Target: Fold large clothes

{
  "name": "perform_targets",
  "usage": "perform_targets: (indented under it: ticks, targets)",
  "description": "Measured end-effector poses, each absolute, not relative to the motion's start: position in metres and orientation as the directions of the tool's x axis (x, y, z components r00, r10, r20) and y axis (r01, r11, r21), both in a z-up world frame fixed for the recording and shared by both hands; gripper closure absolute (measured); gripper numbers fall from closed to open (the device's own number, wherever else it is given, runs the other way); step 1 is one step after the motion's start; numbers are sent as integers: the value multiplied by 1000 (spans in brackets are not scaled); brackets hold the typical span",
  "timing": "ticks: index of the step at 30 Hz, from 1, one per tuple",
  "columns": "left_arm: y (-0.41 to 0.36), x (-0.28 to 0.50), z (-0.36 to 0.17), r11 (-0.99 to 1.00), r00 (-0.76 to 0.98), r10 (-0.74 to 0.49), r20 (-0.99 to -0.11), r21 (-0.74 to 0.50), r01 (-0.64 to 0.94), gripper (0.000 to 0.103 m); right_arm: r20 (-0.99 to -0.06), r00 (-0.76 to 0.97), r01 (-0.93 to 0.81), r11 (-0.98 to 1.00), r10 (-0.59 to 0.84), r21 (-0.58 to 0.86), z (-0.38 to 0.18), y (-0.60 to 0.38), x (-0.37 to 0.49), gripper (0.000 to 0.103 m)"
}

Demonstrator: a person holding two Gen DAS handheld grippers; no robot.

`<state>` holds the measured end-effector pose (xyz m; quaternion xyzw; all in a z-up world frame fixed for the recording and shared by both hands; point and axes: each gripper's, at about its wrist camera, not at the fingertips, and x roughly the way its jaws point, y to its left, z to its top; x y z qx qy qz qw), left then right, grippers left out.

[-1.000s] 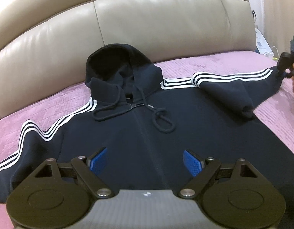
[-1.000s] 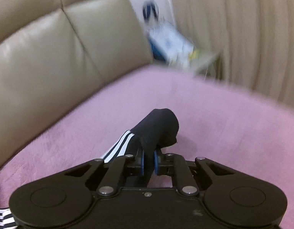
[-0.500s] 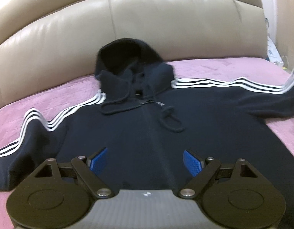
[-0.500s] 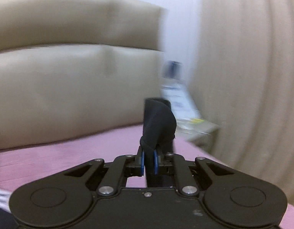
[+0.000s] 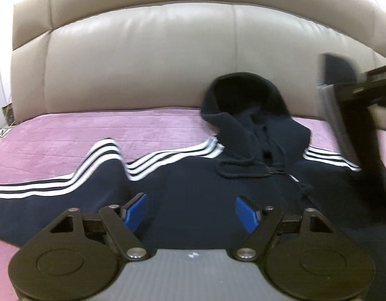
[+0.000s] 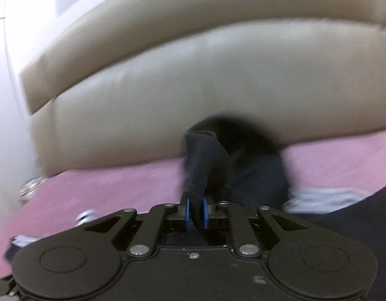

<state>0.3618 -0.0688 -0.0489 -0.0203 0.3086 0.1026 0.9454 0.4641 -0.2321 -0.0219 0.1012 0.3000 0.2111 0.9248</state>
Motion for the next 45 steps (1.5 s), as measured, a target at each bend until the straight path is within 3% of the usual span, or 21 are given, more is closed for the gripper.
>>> perform_targets:
  ticks: [2,3,4,8,12,14,15,16,21,23,25,26,28,33,36,39,41,43,45]
  targets:
    - [-57,358,-48,975,788,199,-583,37,-219,24,-561,648,-386,857,515,341,-42,-206,466,79]
    - [-51,356,-48,973,787,211,-580,47,-226,24,-590,599,-408,841,541,357,-50,-200,469,63]
    - [-45,354,-49,971,785,222,-578,57,-233,24,-611,555,-428,824,564,373,-55,-196,469,53]
    - [-25,350,-58,971,773,212,-598,42,-234,24,-628,588,-397,859,509,324,-52,-238,457,40]
    - [-5,356,-64,972,770,71,-634,-128,-195,24,-655,688,-243,949,314,200,-56,-307,441,42]
    - [3,364,-67,961,757,13,-653,-202,-191,25,-681,702,-134,978,209,163,-61,-342,440,53]
    - [7,370,-69,952,746,-24,-665,-243,-186,25,-697,699,-87,986,162,142,-65,-353,436,64]
    - [10,376,-72,941,737,-69,-673,-289,-176,25,-717,688,-40,992,112,117,-71,-365,439,67]
    - [7,407,-93,907,693,-137,-708,-370,-199,30,-792,607,38,993,68,115,-101,-391,438,67]
    - [6,420,-103,899,664,-164,-729,-388,-205,40,-790,611,31,995,59,99,-106,-387,433,68]
    - [3,430,-110,907,639,-142,-756,-358,-222,82,-779,624,1,997,62,81,-104,-381,430,73]
    - [0,433,-110,916,643,-124,-756,-337,-219,90,-773,630,-9,995,81,97,-101,-379,429,74]
    - [-2,427,-98,920,680,-117,-724,-337,-201,93,-752,650,-28,992,109,120,-91,-375,426,76]
    - [6,400,-57,927,781,-30,-624,-310,-211,94,-734,665,-60,990,138,131,-84,-365,424,76]
    - [5,405,-72,953,727,43,-685,-191,-237,92,-812,572,-41,993,115,112,-110,-355,434,76]
    - [0,413,-105,952,632,13,-775,-184,-244,83,-805,589,-72,997,70,34,-107,-344,430,75]
    - [-8,401,-101,961,672,66,-737,-133,-241,73,-798,593,-83,994,107,72,-97,-343,425,75]
    - [-11,387,-87,962,723,99,-683,-121,-246,54,-773,613,-112,987,159,114,-88,-337,416,75]
    - [-16,369,-72,964,778,112,-618,-122,-236,48,-764,623,-145,984,169,100,-83,-324,407,75]
